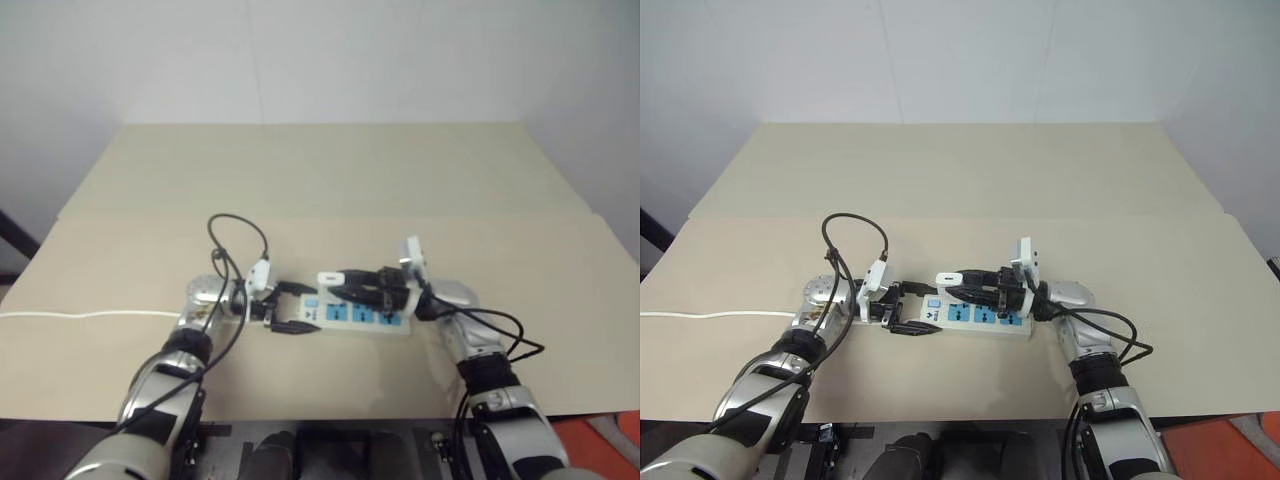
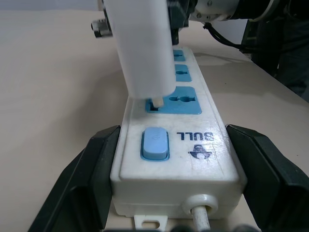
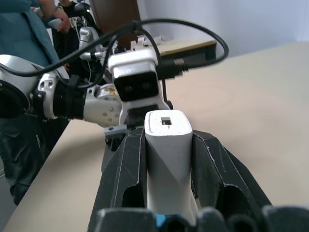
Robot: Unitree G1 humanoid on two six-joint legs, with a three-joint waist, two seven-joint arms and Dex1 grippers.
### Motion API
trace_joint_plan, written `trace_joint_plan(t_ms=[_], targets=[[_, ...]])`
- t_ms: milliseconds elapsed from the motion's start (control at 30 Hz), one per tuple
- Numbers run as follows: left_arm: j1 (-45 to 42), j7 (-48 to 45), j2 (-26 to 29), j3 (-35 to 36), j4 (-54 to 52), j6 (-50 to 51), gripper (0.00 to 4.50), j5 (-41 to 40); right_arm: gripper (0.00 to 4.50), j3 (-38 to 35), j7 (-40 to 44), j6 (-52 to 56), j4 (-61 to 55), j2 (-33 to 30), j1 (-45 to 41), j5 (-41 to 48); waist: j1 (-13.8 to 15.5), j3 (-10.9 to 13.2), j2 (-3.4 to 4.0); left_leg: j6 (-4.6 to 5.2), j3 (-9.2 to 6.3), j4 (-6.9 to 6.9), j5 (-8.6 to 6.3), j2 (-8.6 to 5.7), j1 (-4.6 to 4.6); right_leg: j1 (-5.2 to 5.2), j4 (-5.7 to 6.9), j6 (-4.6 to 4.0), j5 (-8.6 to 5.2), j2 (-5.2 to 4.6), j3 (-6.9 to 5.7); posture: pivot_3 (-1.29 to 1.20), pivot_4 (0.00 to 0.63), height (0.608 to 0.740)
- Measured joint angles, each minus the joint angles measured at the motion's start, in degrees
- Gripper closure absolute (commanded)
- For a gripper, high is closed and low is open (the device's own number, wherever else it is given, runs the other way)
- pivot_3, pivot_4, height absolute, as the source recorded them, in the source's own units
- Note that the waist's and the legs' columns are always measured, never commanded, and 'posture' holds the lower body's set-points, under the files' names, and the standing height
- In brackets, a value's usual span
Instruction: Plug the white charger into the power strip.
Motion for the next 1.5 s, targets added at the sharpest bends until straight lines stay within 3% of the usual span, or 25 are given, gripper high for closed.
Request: trace_joint_plan(t_ms=[900,1500], targets=[[0.17,0.13,-0.08,0.04,-0.29,0.17,1.25,0.17,3.4,0.06,2.96,-3.68,3.5,-2.84,-0.36,-2.03,0.09,-0.04,0.07,0.01,0.0,-0.02,-0.01,0.0,0.03,0.04,-0.03,0.0,0.0,0.0,0.0,0.0,0.15,0.74],[0.22,0.56,0.4,0.01,-0.29,1.16,1.25,0.22,3.4,2.52,3.48,-14.27,6.31,-2.83,-2.1,-6.22,-0.1,-0.05,0.08,0.2,0.0,-0.03,-0.13,0.0,0.29,0.17,-0.08,0.0,0.0,0.01,0.02,0.0,0.15,0.74]])
